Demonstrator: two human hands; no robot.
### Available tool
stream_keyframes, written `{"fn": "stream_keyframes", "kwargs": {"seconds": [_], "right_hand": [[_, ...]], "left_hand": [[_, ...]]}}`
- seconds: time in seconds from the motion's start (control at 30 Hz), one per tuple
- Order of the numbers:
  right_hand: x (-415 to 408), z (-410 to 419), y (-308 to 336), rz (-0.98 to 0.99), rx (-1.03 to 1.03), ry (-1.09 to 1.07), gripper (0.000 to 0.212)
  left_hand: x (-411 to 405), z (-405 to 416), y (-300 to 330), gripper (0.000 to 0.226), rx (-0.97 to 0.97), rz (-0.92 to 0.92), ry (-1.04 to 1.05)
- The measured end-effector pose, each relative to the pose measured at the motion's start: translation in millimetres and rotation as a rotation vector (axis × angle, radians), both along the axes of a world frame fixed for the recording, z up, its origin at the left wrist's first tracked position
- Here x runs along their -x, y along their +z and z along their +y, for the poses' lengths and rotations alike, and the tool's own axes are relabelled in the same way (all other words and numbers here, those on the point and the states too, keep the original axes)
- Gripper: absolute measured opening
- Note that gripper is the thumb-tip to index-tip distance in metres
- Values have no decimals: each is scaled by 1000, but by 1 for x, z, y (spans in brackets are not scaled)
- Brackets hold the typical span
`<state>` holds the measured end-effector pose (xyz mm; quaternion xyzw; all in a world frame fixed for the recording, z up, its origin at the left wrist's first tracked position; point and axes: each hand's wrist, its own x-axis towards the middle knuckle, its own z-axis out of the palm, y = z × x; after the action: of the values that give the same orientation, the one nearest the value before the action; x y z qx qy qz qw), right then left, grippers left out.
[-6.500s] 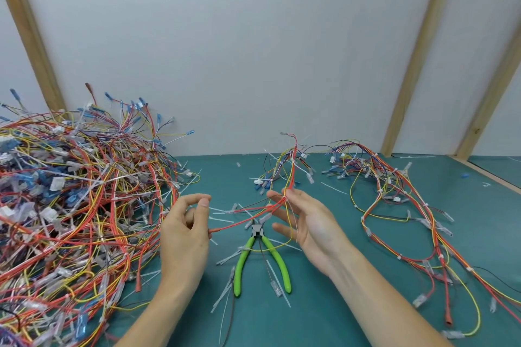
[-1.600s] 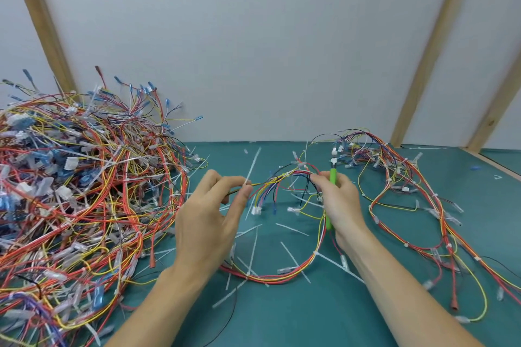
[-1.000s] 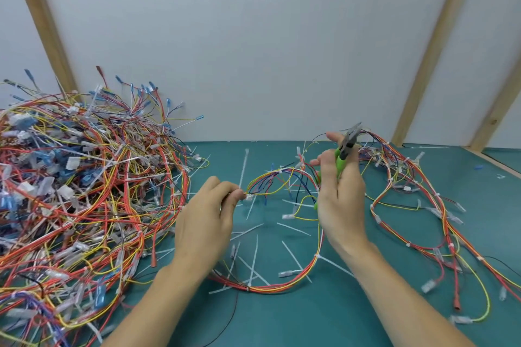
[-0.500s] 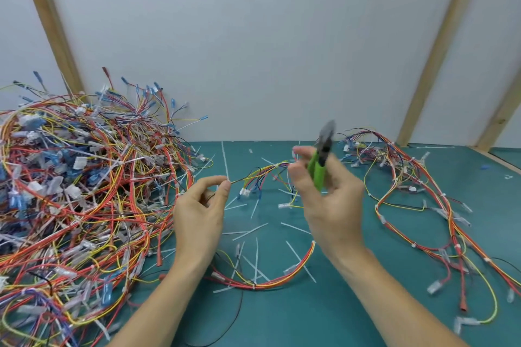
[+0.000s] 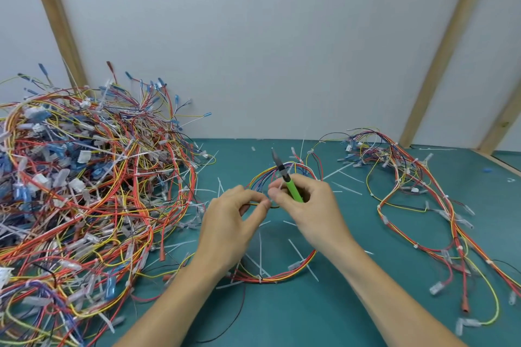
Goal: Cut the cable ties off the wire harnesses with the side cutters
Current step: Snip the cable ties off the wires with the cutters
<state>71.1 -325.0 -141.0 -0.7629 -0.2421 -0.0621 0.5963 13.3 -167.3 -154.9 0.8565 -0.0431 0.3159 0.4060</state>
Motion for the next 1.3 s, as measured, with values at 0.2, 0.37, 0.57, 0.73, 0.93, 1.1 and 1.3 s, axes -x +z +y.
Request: {"fn": "stream_keyframes", "kwargs": {"seconds": [0.2, 0.37, 0.57, 0.73, 0.93, 1.1, 1.3], "right_hand": [[0, -3, -3, -65, 136, -32, 26], [2, -4, -2, -55, 167, -5, 27], [8, -2, -1, -187, 208, -123, 32], [12, 2, 1, -254, 170, -159, 38], [13, 6, 1, -212, 43, -170, 31], [8, 5, 2, -107, -55, -270, 27], [7, 4, 9, -13, -267, -319, 26]], "left_hand": [[0, 0, -1, 6, -5, -28, 5], [-1, 0, -2, 6, -38, -30, 8], [2, -1, 1, 7, -50, -48, 5], [4, -7, 7, 6, -76, -70, 42], [5, -8, 1, 6, 139, -35, -32], [8, -3, 13, 20, -132, -364, 337], [12, -31, 2, 32, -200, -172, 15]]}}
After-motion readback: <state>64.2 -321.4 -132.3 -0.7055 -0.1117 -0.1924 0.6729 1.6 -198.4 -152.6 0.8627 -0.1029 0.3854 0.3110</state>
